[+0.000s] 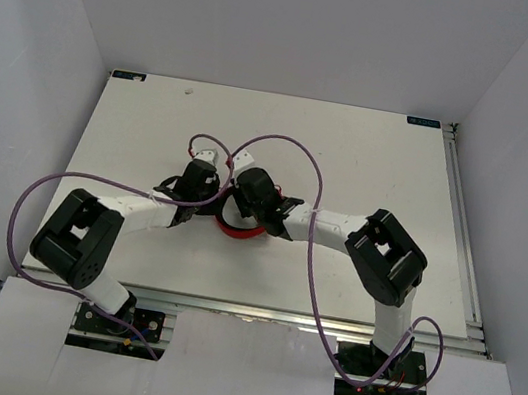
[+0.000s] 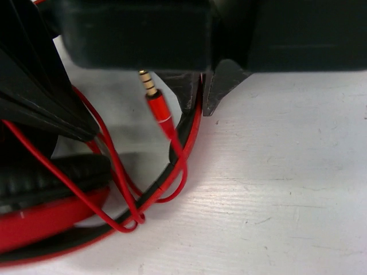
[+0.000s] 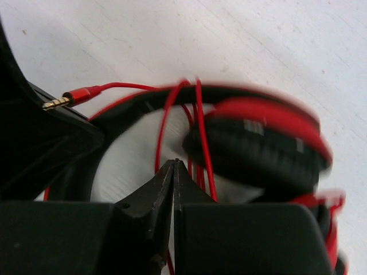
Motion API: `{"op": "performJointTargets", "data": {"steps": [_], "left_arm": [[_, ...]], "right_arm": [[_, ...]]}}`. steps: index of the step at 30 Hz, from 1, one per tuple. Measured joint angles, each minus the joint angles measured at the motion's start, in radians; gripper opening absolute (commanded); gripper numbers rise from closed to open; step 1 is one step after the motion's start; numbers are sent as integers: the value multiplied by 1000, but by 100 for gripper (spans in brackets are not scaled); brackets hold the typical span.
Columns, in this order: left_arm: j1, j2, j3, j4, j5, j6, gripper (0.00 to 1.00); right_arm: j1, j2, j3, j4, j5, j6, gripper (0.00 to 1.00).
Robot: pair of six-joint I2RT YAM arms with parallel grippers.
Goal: Wrap the headphones
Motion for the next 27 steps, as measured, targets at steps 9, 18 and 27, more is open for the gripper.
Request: {"op": "performJointTargets", "data": {"steps": [9,18,27], "left_arm": [[-2,22,34,-34,-38,-35,3],[-2,2,30,-53,-49,-62,59],[-1,-163,51,-147,-117,-63,63]], "right_arm": [[0,-81,-83,5,26,-3,27],[0,-116,-86,21,15,-24,43],[0,-162,-86,14,12,-22,56]]}}
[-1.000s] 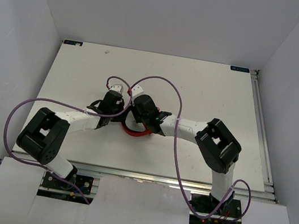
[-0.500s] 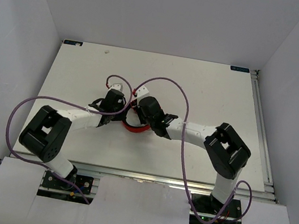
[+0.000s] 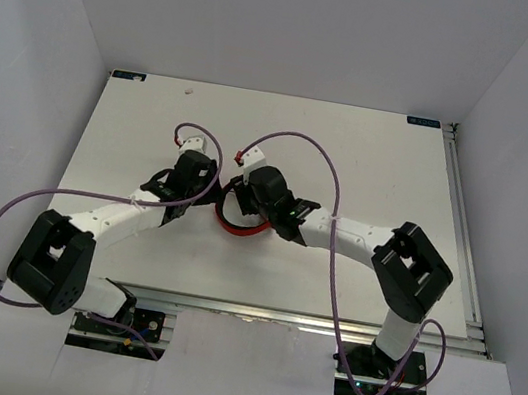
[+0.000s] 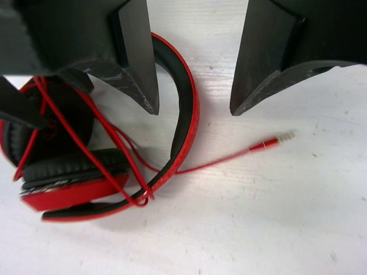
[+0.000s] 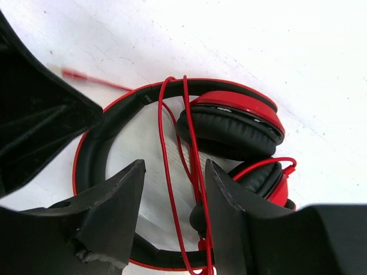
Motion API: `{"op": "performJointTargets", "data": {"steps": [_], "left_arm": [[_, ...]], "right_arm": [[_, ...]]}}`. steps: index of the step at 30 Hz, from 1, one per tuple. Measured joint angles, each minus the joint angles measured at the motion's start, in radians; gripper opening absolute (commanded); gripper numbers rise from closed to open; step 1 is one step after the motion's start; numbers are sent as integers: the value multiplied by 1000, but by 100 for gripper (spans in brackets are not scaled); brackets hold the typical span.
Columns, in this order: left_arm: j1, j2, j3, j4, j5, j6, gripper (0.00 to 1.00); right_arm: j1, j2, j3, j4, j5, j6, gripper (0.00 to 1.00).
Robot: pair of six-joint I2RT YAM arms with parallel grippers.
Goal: Wrap the headphones
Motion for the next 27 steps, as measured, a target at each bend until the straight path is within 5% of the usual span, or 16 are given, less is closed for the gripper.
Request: {"op": "performJointTargets", "data": {"steps": [10,17,27], "left_arm": [[89,121,90,-23,27,9,44],[92,56,-4,-14,18,10,45],[84,-78,-150,-11,27,28,59]], "right_arm": [[0,-125,-71,-23,67,9,57],[0,-238,-205,-36,88,42,58],[0,-276,-282,-39,95,109,66]]}}
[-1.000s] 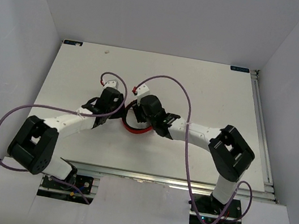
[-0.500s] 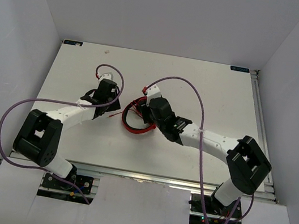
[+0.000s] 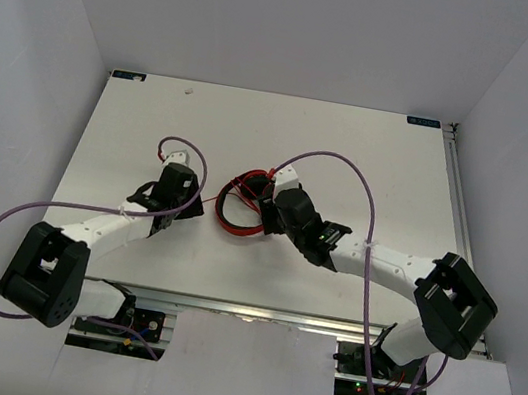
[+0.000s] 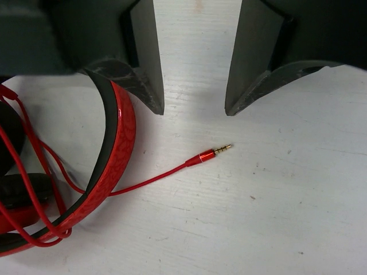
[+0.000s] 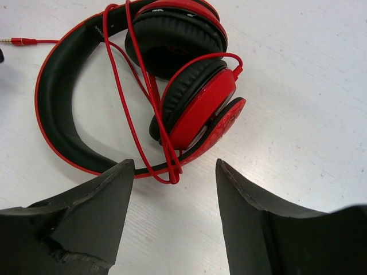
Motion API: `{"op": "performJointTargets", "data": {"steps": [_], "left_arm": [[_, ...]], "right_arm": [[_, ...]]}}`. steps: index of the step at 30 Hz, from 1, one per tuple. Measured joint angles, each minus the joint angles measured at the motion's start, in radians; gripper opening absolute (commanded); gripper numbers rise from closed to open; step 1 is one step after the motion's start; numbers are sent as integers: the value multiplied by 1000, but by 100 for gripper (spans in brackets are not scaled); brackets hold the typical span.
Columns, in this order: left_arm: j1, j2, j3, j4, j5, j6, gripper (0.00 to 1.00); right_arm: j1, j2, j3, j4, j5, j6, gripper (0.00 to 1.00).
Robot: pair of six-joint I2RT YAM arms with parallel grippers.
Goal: Wrap the headphones
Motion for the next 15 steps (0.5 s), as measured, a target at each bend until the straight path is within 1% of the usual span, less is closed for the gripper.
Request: {"op": "performJointTargets", "data": {"steps": [2,4,7,12,15], "left_arm": [[-1,-3,-17,12,4,12,59],[-2,0,-23,21,10,21,56],[-3,19,-24,47,20,33,54],[-3,96,-17,74,19,48,53],[-3,160,21,77,-6,57,51]], "right_arm": [[1,2,-1,6,-1,12,66],[1,9,-1,14,-1,21,67],[2,31,-1,28,-2,30,68],[5,66,-13,40,-3,45,70],[7,84,-19,52,2,51,70]]}}
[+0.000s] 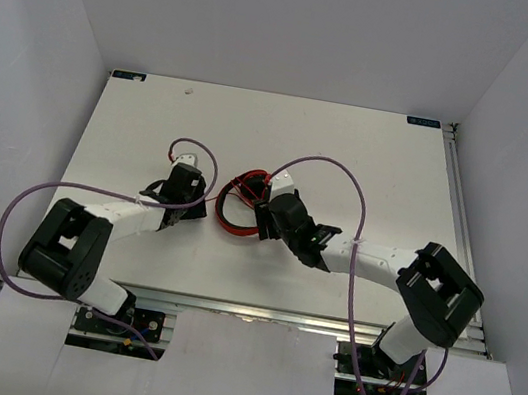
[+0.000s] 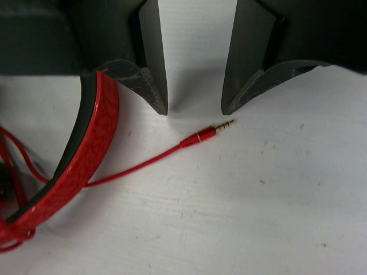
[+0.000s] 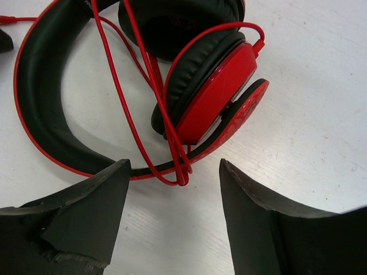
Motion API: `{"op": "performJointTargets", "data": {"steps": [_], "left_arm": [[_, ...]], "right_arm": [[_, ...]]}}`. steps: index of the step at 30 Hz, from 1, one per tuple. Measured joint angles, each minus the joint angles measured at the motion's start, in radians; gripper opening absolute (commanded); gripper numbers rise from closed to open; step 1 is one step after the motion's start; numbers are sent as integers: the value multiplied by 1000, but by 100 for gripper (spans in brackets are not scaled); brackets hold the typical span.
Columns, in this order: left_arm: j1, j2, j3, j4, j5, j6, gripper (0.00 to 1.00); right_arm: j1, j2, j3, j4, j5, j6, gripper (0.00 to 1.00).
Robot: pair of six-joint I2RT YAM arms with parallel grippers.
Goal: Wrap the headphones
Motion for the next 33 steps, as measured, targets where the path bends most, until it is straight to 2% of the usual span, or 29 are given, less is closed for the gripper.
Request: {"op": "performJointTargets", "data": {"steps": [4,8,12,26,33], "left_arm": [[0,72,64,0,-27,10,41],[0,123,110,-5,-65,22,15],[0,174,166,-21,-92,30,0],[30,373,437,-134,-149,54,0],[77,401,495,-154,-175,53,1]], "right_arm": [[1,31,-2,18,10,10,70],[1,63,-2,59,21,21,70],[1,87,3,83,42,24,69],[-26,146,16,112,59,-2,63],[-51,128,-4,106,68,-16,63]]}}
